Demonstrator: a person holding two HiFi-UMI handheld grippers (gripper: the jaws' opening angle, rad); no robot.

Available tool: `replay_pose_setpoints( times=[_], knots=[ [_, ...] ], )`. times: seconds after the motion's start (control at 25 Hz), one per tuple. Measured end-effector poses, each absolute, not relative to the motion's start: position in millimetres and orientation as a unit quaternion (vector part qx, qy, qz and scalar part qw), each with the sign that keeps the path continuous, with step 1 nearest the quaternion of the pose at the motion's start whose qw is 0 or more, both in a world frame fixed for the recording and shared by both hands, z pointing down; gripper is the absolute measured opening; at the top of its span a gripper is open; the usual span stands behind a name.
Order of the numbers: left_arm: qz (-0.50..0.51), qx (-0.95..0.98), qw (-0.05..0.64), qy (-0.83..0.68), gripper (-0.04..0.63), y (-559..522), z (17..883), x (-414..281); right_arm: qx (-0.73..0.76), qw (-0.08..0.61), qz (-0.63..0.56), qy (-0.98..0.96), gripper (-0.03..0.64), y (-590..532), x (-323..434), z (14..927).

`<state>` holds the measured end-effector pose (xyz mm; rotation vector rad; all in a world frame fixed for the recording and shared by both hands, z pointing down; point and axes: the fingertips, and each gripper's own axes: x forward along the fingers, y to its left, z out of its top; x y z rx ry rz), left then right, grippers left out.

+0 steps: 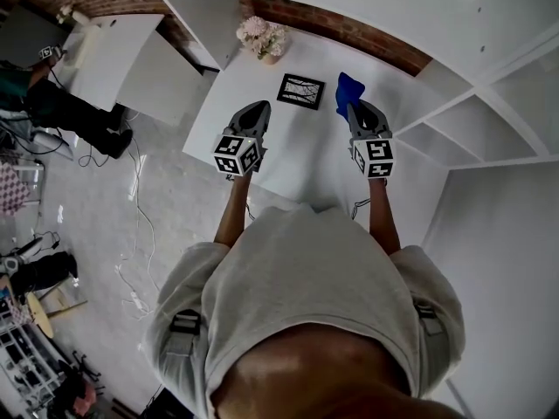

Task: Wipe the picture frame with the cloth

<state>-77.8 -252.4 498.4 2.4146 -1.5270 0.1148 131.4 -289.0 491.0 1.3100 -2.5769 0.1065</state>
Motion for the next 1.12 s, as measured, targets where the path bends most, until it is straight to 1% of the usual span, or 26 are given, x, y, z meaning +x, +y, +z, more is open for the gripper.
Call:
replay_pose_setpoints(
  times=[0.16, 0.32, 0.64, 0.8, 1.12],
  knots=[
    [0.054, 0.832, 0.148, -0.533, 0.017, -258.9, 512.7, -70.8, 0.447, 0.13, 0.045, -0.884, 0.061, -310.6, 141.3, 504.6],
    [0.062, 0.823, 0.162, -0.541, 0.017, -256.5, 527.0, -78.3, 0.442, 0.137, 0.053, -0.885, 0.061, -321.3, 139.7, 516.9],
    [0.064, 0.816, 0.185, -0.543, 0.017, -259.2, 544.0, -88.7, 0.432, 0.171, 0.063, -0.883, 0.061, -327.5, 135.7, 538.5],
    [0.066, 0.822, 0.192, -0.532, 0.017, -265.3, 555.7, -92.9, 0.429, 0.198, 0.057, -0.879, 0.061, -332.5, 127.7, 554.0],
    [0.056, 0.845, 0.193, -0.495, 0.017, -281.5, 560.4, -101.9, 0.407, 0.283, 0.012, -0.869, 0.061, -346.5, 87.8, 578.8]
  ],
)
